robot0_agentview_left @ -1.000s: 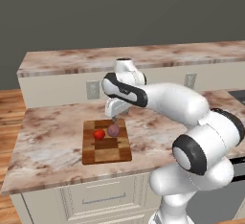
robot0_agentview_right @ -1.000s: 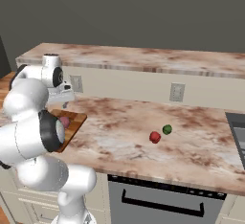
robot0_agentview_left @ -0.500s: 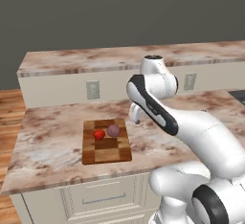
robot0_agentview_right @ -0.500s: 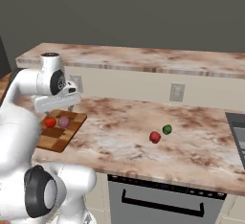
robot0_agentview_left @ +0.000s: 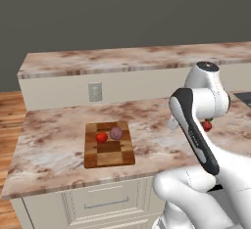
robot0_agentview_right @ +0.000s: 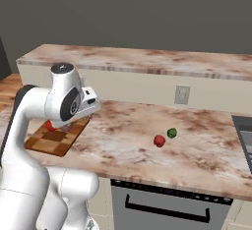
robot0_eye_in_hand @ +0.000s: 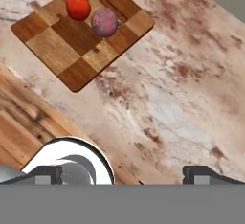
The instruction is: Place the avocado, onion, tomato, and bell pepper on the cutting board.
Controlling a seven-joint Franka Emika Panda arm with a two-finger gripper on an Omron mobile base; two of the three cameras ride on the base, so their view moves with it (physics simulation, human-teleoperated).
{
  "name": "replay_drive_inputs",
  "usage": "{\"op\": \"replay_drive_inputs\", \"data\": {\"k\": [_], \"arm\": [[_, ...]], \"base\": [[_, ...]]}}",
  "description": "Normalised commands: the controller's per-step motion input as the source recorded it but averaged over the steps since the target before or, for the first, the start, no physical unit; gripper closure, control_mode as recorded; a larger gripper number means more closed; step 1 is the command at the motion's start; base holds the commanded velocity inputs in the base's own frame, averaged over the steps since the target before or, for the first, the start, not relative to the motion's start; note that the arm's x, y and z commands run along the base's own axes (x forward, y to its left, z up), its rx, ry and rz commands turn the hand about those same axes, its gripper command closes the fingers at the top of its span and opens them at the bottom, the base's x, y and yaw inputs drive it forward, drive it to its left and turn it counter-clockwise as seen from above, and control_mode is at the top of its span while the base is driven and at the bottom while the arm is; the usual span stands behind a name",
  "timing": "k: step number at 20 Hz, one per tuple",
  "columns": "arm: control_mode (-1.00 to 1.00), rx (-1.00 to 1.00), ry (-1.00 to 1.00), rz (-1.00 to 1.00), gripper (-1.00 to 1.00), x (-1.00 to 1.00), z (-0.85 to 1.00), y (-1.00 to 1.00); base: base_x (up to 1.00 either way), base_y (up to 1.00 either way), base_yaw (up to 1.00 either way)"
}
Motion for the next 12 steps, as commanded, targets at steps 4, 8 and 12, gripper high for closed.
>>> {"op": "replay_drive_inputs", "data": {"k": [4, 8, 12], "arm": [[-1.00, 0.00, -0.06, -0.01, -1.00, -0.04, 0.29, -0.83], [-1.00, -0.01, -0.04, -0.07, -1.00, 0.00, 0.33, -0.53], [-1.00, 0.00, 0.00, -0.15, -1.00, 0.09, 0.12, -0.49]], "base": [[0.00, 0.00, 0.00], [0.00, 0.00, 0.00], [0.00, 0.00, 0.00]]}}
